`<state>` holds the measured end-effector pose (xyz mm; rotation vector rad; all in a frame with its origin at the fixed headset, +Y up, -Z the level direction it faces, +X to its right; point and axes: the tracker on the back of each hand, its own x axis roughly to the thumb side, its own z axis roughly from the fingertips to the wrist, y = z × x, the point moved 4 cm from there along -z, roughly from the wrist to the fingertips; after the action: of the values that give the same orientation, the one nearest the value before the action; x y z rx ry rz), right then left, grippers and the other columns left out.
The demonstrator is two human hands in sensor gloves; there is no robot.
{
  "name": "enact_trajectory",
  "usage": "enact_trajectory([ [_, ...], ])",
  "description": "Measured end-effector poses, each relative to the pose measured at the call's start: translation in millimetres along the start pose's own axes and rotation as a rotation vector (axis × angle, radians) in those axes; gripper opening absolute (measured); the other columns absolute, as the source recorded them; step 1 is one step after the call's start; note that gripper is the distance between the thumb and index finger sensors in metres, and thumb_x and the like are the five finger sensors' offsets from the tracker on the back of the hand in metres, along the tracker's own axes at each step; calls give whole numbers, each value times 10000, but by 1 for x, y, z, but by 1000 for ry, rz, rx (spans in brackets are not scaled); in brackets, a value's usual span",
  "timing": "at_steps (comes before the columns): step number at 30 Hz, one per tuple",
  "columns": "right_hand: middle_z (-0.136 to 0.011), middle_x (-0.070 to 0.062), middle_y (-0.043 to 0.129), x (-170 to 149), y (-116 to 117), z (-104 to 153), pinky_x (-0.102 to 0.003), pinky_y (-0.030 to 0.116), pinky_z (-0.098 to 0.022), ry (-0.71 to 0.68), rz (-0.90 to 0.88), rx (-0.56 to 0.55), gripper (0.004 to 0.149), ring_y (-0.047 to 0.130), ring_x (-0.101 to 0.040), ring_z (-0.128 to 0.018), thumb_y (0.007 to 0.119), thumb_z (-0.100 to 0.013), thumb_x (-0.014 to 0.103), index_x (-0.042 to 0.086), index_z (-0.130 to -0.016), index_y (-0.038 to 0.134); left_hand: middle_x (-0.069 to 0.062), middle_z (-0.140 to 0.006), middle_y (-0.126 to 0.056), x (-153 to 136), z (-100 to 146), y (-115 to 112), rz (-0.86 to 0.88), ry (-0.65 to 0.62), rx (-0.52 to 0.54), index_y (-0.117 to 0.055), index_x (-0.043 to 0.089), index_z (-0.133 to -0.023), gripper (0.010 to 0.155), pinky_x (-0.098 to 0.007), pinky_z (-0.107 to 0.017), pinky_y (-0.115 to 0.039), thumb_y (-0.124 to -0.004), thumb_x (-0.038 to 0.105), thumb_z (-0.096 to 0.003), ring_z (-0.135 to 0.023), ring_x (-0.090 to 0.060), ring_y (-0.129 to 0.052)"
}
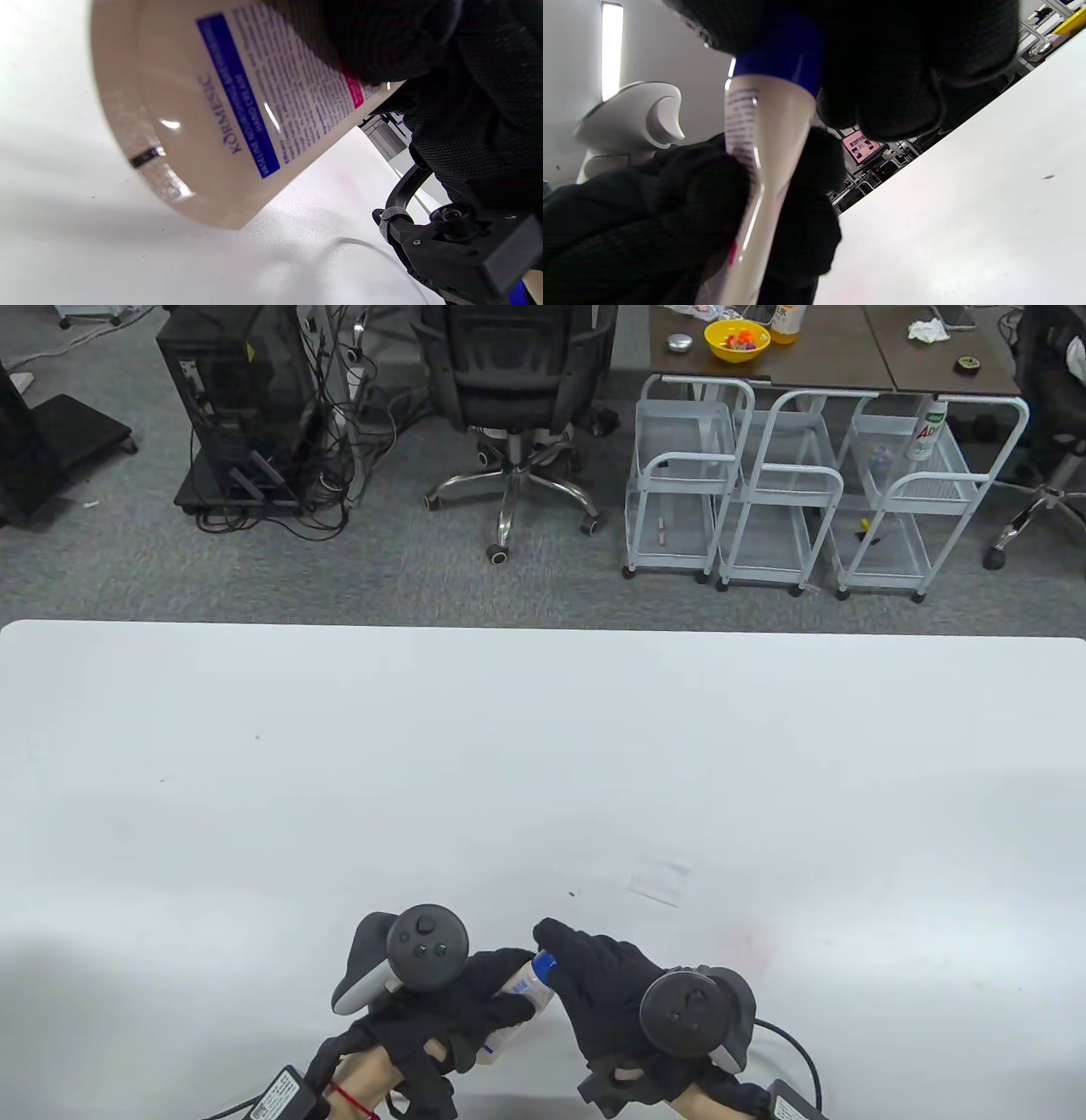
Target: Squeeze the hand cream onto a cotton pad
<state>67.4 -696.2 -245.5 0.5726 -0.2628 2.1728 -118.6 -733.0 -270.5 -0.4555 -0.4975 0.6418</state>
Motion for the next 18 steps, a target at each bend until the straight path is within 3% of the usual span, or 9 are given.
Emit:
enact_trajectory([
  [3, -820, -193, 950, 0, 0, 0, -575, 813, -473, -7, 13, 0, 565, 1074, -398, -586, 680, -441, 363, 119, -937, 799, 160, -778, -987, -2, -1, -1, 11, -2, -14, -716, 325, -949, 600, -379, -588, -856, -734, 508, -378, -597, -44, -1051],
  [4, -680, -140, 1022, -6, -10, 1, -537, 854, -446, 28, -12, -91, 549, 1132, -329, -467, 654, -445, 373, 79, -874, 828, 153, -787, -985, -1, -1, -5, -4, -4, -29, -733, 353, -929, 578, -421, -607, -823, -753, 466, -362, -639, -102, -1034],
  [6, -641, -152, 1031, -18, -10, -3, -545, 850, -441, 87, -200, -43, 542, 1134, -343, -439, 670, -444, 365, 48, -848, 844, 178, -786, -981, 1, -2, -2, -7, -40, -30, -727, 373, -927, 576, -401, -608, -831, -738, 485, -362, -643, -60, -1035],
  [13, -650, -153, 1029, -48, -1, -6, -555, 833, -449, 247, -384, 50, 528, 1119, -356, -458, 694, -447, 372, 72, -846, 864, 174, -801, -984, 1, 1, -2, 38, -53, -58, -738, 398, -927, 570, -424, -626, -809, -759, 481, -364, -668, -75, -1026],
  [18, -679, -154, 1022, -56, 0, -7, -568, 816, -466, 270, -382, 66, 522, 1103, -379, -495, 705, -459, 389, 98, -860, 870, 163, -815, -981, -2, 0, -2, 50, -41, -59, -744, 404, -925, 566, -439, -630, -802, -770, 481, -365, -682, -107, -1022],
])
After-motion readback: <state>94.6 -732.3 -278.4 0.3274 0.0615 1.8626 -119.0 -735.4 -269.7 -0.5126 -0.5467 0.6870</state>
